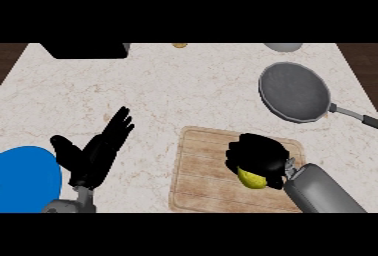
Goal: Pick the pear from the cutting board and place it in the pan
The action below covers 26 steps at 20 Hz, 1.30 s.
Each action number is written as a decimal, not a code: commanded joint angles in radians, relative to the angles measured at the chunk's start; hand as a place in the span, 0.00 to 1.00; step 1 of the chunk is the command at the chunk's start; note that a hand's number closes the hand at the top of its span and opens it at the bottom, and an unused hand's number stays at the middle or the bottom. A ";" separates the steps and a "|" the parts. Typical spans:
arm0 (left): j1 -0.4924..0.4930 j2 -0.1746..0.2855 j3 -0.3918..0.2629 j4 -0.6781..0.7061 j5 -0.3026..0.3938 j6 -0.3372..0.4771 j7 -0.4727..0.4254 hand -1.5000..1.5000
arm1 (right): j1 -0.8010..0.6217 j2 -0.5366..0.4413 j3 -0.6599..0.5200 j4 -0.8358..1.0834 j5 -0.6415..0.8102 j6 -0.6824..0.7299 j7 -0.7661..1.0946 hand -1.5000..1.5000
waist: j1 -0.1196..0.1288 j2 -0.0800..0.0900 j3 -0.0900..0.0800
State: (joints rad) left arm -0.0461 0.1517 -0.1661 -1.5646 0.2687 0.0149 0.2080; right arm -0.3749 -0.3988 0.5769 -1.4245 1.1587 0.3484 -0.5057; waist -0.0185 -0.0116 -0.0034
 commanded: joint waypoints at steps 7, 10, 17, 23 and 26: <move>0.029 0.018 0.036 -0.004 0.009 0.004 -0.008 0.50 | 0.289 0.185 -0.213 -0.267 0.055 -0.135 0.607 1.00 | -0.058 -0.008 0.002; 0.040 -0.002 0.019 -0.021 0.011 0.007 -0.006 0.50 | 0.370 0.231 -0.198 -0.450 0.073 -0.224 0.657 1.00 | -0.041 -0.006 0.003; 0.031 0.009 0.017 -0.015 0.017 -0.024 0.005 0.50 | 0.480 0.393 -0.208 -0.733 -0.098 -0.221 0.758 1.00 | -0.004 0.007 0.003; 0.007 -0.006 0.016 0.027 -0.012 -0.038 -0.038 0.50 | 0.487 0.385 -0.410 -0.712 -0.348 -0.198 0.698 1.00 | 0.016 0.013 0.004; -0.020 -0.009 0.029 0.030 -0.012 -0.043 -0.014 0.50 | 0.424 0.380 -0.496 -0.597 -0.396 -0.238 0.655 1.00 | 0.020 0.013 0.004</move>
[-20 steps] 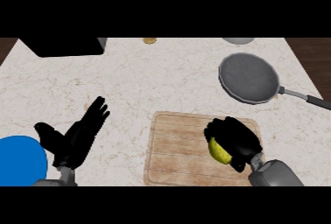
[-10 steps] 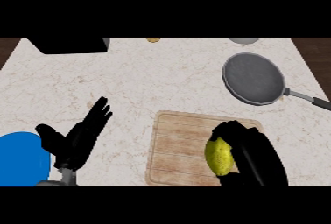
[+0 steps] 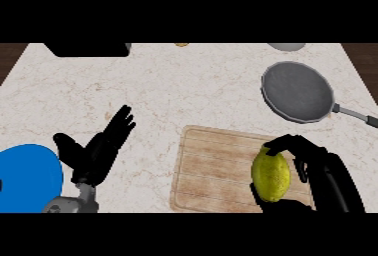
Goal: Pick the pear from the cutting board and place it in the pan
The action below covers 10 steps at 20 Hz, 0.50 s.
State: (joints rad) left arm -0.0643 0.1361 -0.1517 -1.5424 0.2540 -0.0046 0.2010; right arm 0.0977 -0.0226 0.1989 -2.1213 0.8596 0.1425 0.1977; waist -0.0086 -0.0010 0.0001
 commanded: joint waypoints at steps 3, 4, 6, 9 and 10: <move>0.026 -0.013 -0.016 -0.022 -0.028 -0.007 0.000 0.50 | -0.129 -0.087 -0.204 0.176 -0.048 -0.041 -0.093 1.00 | 0.011 0.002 0.000; -0.007 -0.032 -0.025 -0.007 -0.039 0.015 0.018 0.50 | -0.155 -0.053 -0.171 0.315 0.023 -0.164 -0.168 1.00 | 0.014 0.003 0.000; 0.003 -0.013 0.004 0.034 -0.010 -0.040 -0.027 0.50 | -0.256 -0.104 -0.268 0.402 -0.030 -0.151 -0.193 1.00 | 0.016 0.004 0.000; -0.002 -0.022 -0.001 0.008 -0.021 -0.025 -0.002 0.50 | -0.364 -0.109 -0.285 0.563 0.026 -0.236 -0.217 1.00 | 0.017 0.004 0.000; -0.022 -0.014 -0.004 -0.029 -0.014 -0.011 0.069 0.50 | -0.377 -0.074 -0.288 0.671 0.038 -0.342 -0.280 1.00 | 0.024 0.006 0.001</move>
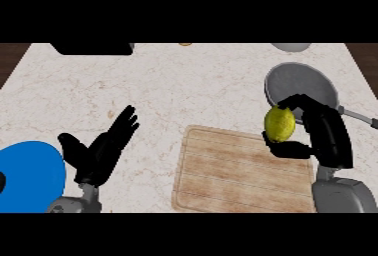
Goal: Pick the pear from the cutting board and place it in the pan
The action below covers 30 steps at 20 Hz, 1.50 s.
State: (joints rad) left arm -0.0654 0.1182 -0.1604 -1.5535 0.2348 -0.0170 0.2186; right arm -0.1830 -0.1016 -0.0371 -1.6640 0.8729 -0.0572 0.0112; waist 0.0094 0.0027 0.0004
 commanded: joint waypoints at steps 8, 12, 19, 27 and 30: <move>-0.010 -0.002 0.020 0.000 0.003 -0.012 0.011 0.50 | -0.331 -0.072 -0.283 0.639 -0.074 -0.405 -0.256 1.00 | 0.016 0.006 0.001; -0.045 0.009 0.048 0.027 0.026 -0.038 0.023 0.50 | -0.479 -0.126 -0.351 0.921 -0.127 -0.478 -0.378 1.00 | 0.023 0.010 0.002; -0.026 -0.014 0.013 0.018 0.011 -0.049 0.007 0.50 | -0.621 -0.292 -0.462 1.209 -0.202 -0.481 -0.556 1.00 | 0.046 0.021 0.003; -0.024 -0.033 -0.023 0.022 -0.027 -0.042 -0.017 0.50 | -0.679 -0.344 -0.369 1.443 -0.049 -0.375 -0.348 0.00 | 0.067 0.031 0.004; -0.030 -0.055 -0.028 0.010 -0.033 -0.017 -0.015 0.50 | -0.684 -0.313 -0.443 1.437 -0.137 -0.362 -0.441 0.00 | 0.074 0.036 0.006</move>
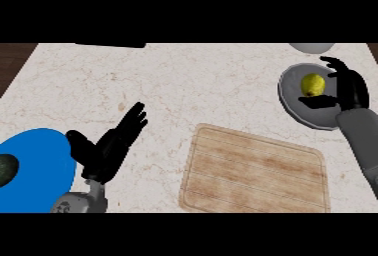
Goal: Pick the pear from the cutting board and place it in the pan
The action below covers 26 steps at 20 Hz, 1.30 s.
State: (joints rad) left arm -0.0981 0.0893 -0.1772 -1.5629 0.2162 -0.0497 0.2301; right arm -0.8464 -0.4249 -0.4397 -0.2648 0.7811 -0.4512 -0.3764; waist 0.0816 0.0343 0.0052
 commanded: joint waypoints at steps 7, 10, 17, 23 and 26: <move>-0.017 -0.010 0.015 0.012 -0.001 0.015 0.008 0.50 | -0.011 -0.003 -0.237 0.015 -0.284 0.230 -0.276 0.00 | -0.025 -0.006 0.002; -0.010 0.007 0.017 0.026 -0.004 -0.008 -0.013 0.50 | -0.030 -0.072 -0.276 0.064 -0.321 0.329 -0.219 0.00 | -0.012 0.000 0.002; -0.021 -0.014 0.022 0.042 -0.005 0.006 -0.017 0.50 | 0.081 -0.169 -0.275 0.115 -0.338 0.638 -0.327 0.00 | -0.034 -0.005 0.002; 0.022 -0.012 0.018 0.047 -0.011 -0.010 -0.054 0.50 | 0.155 -0.289 -0.267 0.125 -0.342 0.875 -0.396 0.00 | -0.037 -0.009 0.002; 0.020 0.004 0.017 -0.041 0.005 0.001 0.037 0.50 | 0.176 -0.283 -0.255 0.118 -0.339 0.915 -0.428 0.00 | -0.035 -0.017 0.001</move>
State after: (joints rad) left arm -0.1008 0.0951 -0.1426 -1.5515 0.2254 -0.0582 0.2330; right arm -0.7121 -0.6838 -0.7018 -0.1480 0.4445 0.3631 -0.7494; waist 0.0486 0.0232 0.0065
